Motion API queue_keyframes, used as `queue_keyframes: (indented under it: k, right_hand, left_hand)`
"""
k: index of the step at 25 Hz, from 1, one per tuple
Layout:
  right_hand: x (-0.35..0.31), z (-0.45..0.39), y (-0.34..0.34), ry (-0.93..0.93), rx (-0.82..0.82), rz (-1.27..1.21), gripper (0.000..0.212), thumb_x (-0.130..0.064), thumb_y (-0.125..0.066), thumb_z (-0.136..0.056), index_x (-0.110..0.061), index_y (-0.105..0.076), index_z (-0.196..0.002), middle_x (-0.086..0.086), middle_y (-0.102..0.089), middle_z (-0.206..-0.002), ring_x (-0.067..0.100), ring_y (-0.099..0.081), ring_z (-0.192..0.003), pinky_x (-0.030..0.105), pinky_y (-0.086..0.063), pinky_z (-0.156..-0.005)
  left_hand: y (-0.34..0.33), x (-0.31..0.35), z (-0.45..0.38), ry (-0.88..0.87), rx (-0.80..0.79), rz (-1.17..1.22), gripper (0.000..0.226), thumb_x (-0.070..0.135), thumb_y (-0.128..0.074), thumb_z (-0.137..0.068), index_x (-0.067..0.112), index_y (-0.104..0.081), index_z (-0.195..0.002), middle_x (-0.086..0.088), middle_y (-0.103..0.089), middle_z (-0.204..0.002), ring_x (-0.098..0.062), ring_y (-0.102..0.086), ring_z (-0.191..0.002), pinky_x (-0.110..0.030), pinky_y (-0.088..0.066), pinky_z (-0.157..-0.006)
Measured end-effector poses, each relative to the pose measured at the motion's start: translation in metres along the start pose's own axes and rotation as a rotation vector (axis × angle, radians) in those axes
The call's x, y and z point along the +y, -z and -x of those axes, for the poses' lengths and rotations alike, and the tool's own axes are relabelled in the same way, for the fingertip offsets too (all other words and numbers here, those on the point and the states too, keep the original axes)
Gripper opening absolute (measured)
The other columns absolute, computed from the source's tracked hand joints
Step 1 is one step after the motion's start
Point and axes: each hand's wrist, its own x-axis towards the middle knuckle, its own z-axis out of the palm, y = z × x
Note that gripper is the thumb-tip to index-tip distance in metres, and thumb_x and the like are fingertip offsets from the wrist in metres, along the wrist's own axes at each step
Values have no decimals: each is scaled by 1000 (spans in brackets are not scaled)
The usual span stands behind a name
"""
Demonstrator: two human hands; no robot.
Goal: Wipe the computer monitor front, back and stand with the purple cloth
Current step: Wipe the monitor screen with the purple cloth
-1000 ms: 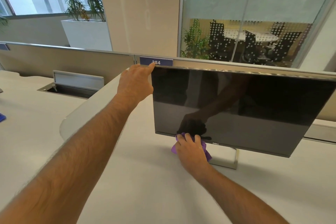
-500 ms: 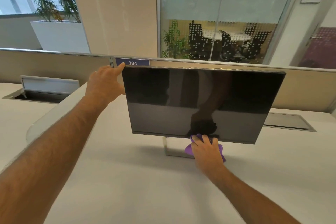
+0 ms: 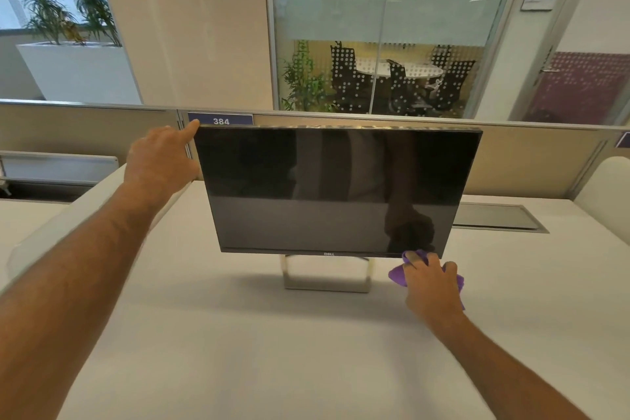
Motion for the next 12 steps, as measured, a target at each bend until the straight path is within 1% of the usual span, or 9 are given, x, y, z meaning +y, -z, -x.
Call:
queue_keyframes:
  k: [5,7,9,10,12]
  right_hand:
    - [35,2,-11,-133,25,-21,86,-37,-79,-76,-25,-33,-148,-1,-41,-149,25,-41,-131,38,-40,-102]
    - [43,3,-14,-182,39,-53,84,-38,-79,-77,-25,-34,-146,-1,-44,-147,24,-43,-129,37,-41,-100]
    - [47,5,-16,-210,65,-96,78,-38,-78,-77,-23,-40,-143,-1,-48,-143,23,-46,-125,36,-43,-96]
    - [49,5,-15,-229,110,-131,76,-37,-80,-74,-20,-46,-139,0,-53,-140,23,-50,-120,36,-45,-91]
    - [55,5,-16,-203,225,-255,72,-27,-89,-60,-8,-61,-124,11,-63,-125,29,-58,-103,39,-48,-74]
  left_hand:
    - [0,1,0,5,-1,-18,73,10,-65,-86,21,-34,-151,-20,-61,-123,-43,-56,-112,-56,-51,-89]
    - [0,1,1,5,-4,-14,74,9,-66,-86,21,-34,-151,-21,-61,-123,-43,-56,-113,-57,-50,-89]
    - [-1,1,1,9,-3,-11,74,9,-66,-86,20,-34,-151,-20,-61,-124,-43,-56,-113,-57,-50,-90]
    - [-1,0,1,9,-2,-13,74,9,-66,-86,20,-34,-151,-20,-61,-124,-43,-56,-114,-57,-50,-90]
    - [-2,0,0,8,-2,-15,73,9,-65,-86,20,-33,-151,-20,-61,-124,-43,-55,-115,-57,-49,-90]
